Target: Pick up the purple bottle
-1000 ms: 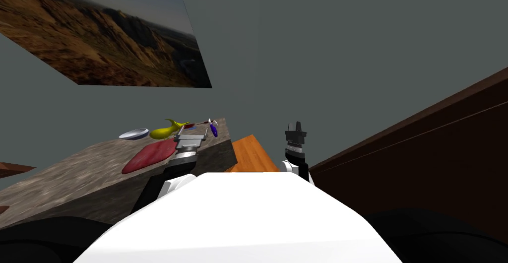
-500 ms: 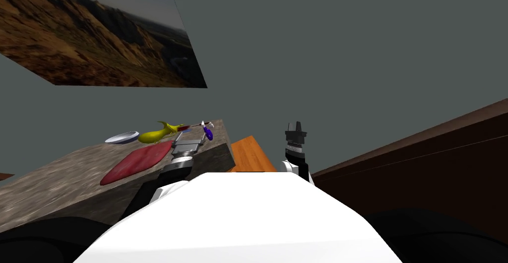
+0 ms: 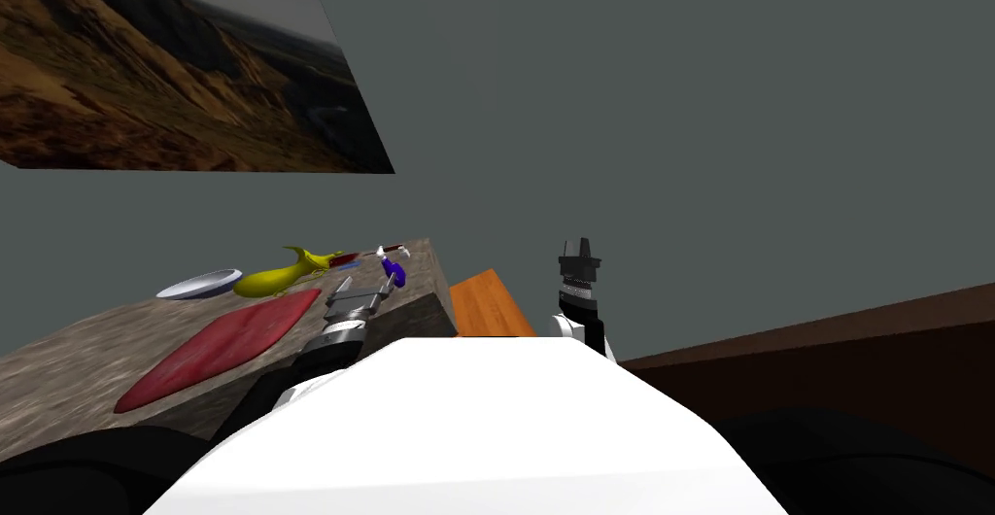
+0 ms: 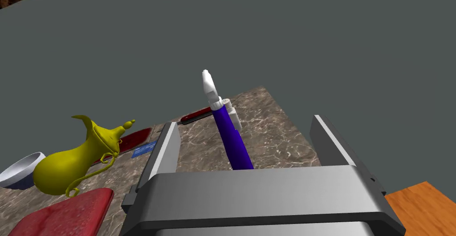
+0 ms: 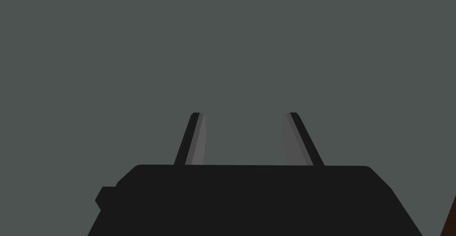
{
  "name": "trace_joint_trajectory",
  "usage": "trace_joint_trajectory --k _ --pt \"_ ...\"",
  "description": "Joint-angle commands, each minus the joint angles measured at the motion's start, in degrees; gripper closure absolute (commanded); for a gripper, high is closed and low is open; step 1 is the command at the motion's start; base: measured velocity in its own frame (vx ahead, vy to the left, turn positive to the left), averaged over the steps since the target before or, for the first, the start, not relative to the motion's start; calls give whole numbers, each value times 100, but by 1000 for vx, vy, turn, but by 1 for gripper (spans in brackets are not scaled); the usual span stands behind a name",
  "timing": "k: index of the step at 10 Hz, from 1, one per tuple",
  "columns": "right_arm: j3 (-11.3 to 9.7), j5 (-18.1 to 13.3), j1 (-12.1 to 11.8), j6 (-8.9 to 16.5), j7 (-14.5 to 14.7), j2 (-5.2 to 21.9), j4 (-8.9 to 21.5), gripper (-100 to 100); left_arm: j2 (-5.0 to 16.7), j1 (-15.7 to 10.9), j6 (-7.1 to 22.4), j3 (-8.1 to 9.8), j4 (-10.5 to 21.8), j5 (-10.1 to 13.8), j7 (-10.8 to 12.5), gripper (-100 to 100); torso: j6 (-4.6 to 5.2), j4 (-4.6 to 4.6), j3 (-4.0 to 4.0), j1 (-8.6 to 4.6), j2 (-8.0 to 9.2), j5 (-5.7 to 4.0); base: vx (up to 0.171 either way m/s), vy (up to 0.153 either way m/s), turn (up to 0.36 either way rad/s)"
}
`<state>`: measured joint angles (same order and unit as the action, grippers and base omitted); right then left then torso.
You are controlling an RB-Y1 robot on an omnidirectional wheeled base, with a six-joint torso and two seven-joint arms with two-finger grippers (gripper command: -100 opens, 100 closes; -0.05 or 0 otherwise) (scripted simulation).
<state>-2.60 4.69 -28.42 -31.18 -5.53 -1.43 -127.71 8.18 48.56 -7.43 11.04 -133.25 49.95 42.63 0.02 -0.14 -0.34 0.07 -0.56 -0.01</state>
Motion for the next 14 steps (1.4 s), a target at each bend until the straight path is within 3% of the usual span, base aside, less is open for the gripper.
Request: trace_joint_trajectory --k 1,9,10,11,12,13,14 --pt "0 0 0 0 0 0 0 0 -29 210 101 82 78 253 183 -100 0 0 0 0 0 0 143 6 -27" --pt "1 0 0 0 0 1 0 0 -291 946 640 598 494 1361 961 -100 0 -1 -2 22 -3 5 165 29 -24" --pt "1 0 0 0 0 1 0 0 -363 1004 686 638 530 1456 1028 -100 0 -1 -4 24 -6 5 142 57 -15" --pt "1 0 0 0 0 1 0 0 -293 984 594 579 506 1386 979 -100 1 -1 -3 22 -5 5 57 23 -4" --pt "0 0 1 0 0 0 0 0 -301 982 617 591 516 1399 996 0 1 3 9 11 19 3 11 5 -1" --pt "0 0 1 0 0 0 0 0 -13 695 763 610 801 1662 759 -100 1 8 20 4 37 1 -41 -78 168" --pt "0 0 1 0 0 -1 0 0 2 519 763 610 975 1662 759 -100 -2 12 32 -23 57 -3 -58 -99 117"
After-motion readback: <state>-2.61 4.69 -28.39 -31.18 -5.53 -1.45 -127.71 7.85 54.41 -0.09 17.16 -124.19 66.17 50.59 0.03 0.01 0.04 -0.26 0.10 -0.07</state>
